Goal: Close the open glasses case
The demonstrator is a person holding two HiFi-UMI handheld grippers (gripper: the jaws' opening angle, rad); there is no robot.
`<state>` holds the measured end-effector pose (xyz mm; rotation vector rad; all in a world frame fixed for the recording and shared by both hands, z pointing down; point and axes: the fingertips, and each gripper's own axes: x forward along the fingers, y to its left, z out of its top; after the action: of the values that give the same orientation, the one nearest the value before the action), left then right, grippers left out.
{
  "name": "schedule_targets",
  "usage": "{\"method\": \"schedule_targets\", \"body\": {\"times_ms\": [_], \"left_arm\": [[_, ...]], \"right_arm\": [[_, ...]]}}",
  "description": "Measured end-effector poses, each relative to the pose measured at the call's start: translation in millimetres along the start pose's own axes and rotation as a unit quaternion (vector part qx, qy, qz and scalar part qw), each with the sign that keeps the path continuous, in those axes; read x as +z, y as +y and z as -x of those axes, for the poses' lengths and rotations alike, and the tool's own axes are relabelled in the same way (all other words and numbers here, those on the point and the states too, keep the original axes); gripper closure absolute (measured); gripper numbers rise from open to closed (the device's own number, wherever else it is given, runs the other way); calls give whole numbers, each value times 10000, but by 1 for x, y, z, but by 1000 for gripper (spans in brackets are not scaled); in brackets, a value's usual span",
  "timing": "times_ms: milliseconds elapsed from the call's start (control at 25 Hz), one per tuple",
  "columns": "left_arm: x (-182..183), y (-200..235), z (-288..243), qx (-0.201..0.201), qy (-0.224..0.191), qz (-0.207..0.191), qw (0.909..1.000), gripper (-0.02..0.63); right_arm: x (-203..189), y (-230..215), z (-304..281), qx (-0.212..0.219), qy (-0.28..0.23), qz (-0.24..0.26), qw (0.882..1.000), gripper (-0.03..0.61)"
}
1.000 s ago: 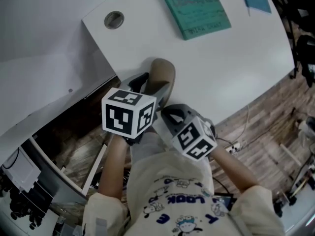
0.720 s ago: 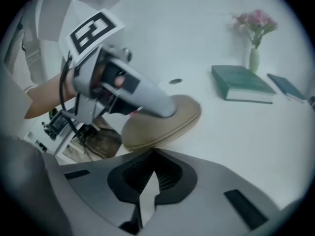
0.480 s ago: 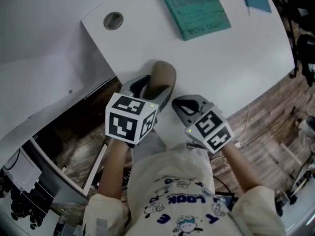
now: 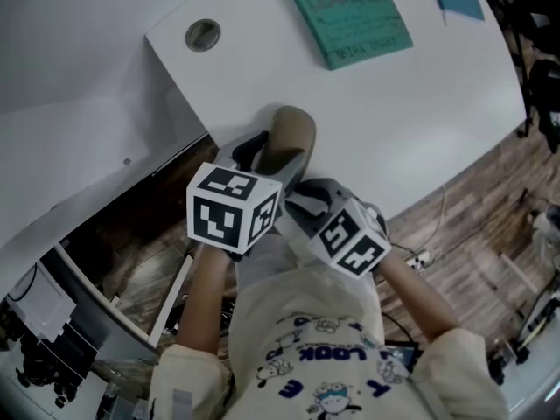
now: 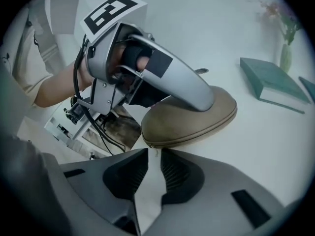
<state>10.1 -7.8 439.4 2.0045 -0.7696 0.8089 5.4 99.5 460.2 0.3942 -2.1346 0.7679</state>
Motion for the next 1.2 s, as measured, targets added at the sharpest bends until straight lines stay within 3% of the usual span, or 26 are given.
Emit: {"method": "schedule_targets", "body": {"times_ms": [80, 360, 760, 1200], "left_arm": [[0, 0, 0, 9, -15, 2, 10000, 337], [0, 1, 0, -10, -61, 7, 10000, 337], [-1, -1, 1, 7, -24, -148, 9999, 337], [-1, -3, 1, 29, -3, -298, 9996, 339]], "right_arm": [[0, -1, 1, -8, -46, -35, 10000, 560], [1, 1, 2, -74, -189, -196, 9996, 571], [2, -7, 10, -545, -624, -661, 9944, 578], [12, -62, 31, -903, -1062, -1261, 9822, 577]]}}
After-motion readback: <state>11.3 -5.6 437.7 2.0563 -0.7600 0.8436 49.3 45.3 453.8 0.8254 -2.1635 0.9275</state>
